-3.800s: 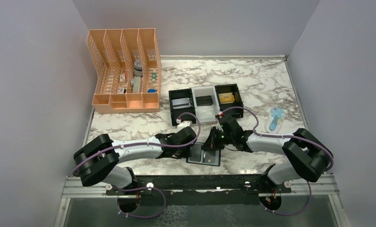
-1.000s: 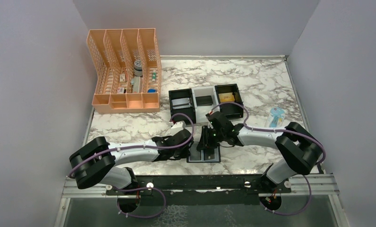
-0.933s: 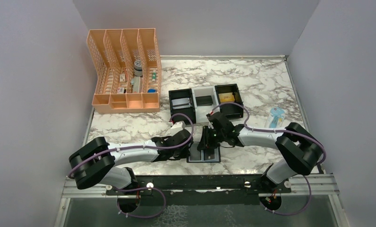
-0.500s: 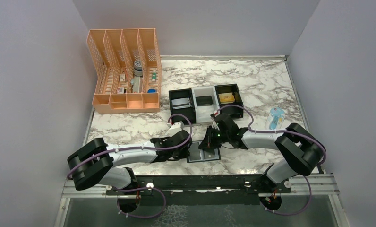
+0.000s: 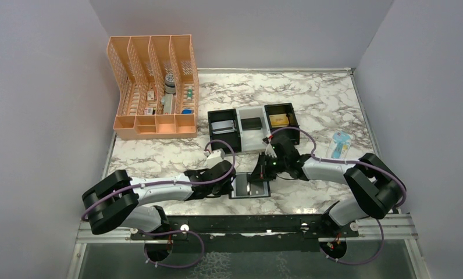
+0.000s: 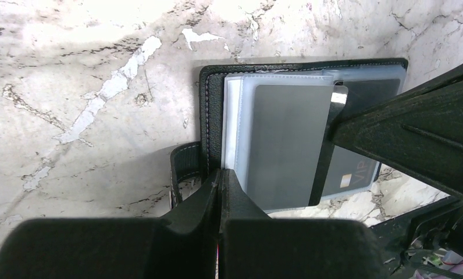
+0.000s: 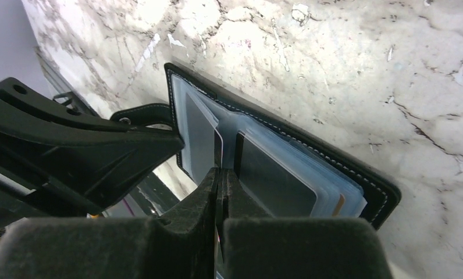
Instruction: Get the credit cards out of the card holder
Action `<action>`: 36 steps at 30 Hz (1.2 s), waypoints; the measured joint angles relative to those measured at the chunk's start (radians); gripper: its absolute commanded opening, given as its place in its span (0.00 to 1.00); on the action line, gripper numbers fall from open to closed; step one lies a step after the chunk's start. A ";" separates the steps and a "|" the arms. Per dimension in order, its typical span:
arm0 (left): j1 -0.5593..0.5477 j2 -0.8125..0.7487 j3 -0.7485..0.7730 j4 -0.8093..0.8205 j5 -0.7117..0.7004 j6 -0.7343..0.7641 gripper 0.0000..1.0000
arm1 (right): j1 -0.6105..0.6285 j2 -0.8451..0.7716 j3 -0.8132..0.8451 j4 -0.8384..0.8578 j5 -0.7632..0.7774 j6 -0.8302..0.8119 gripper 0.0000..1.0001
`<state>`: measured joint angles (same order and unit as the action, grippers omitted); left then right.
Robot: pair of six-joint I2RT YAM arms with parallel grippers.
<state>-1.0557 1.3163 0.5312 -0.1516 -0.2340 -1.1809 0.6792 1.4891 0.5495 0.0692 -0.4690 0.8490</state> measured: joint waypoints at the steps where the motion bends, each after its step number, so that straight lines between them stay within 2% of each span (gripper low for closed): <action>1: 0.000 -0.001 0.000 0.000 -0.001 0.000 0.00 | 0.000 -0.002 0.004 -0.019 0.006 -0.012 0.01; 11: 0.000 -0.005 0.000 -0.011 -0.017 0.005 0.00 | -0.004 -0.005 0.033 -0.078 0.011 -0.087 0.01; 14: 0.000 -0.006 0.000 -0.012 -0.018 0.012 0.17 | -0.007 -0.005 0.033 -0.079 0.011 -0.092 0.01; 17: 0.000 -0.019 0.000 -0.023 -0.024 0.028 0.38 | -0.007 -0.004 0.033 -0.079 0.011 -0.092 0.01; 21: 0.000 -0.066 0.001 -0.055 -0.041 0.056 0.50 | -0.007 -0.003 0.033 -0.078 0.012 -0.092 0.01; 24: 0.001 -0.103 0.008 -0.077 -0.047 0.083 0.54 | -0.007 0.000 0.033 -0.077 0.012 -0.091 0.01; 27: 0.001 -0.122 0.034 -0.089 -0.047 0.113 0.54 | -0.010 0.007 0.032 -0.075 0.011 -0.091 0.01; 28: 0.001 -0.125 0.044 -0.088 -0.046 0.124 0.52 | -0.011 0.007 0.032 -0.074 0.011 -0.091 0.01; 33: 0.001 -0.119 0.074 -0.028 -0.006 0.175 0.31 | -0.012 0.007 0.031 -0.074 0.015 -0.091 0.01; 36: 0.001 -0.078 0.090 0.021 0.042 0.189 0.23 | -0.012 0.007 0.028 -0.071 0.022 -0.085 0.01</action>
<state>-1.0550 1.2385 0.6216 -0.1303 -0.1917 -0.9916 0.6674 1.4963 0.5777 -0.0017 -0.4473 0.7635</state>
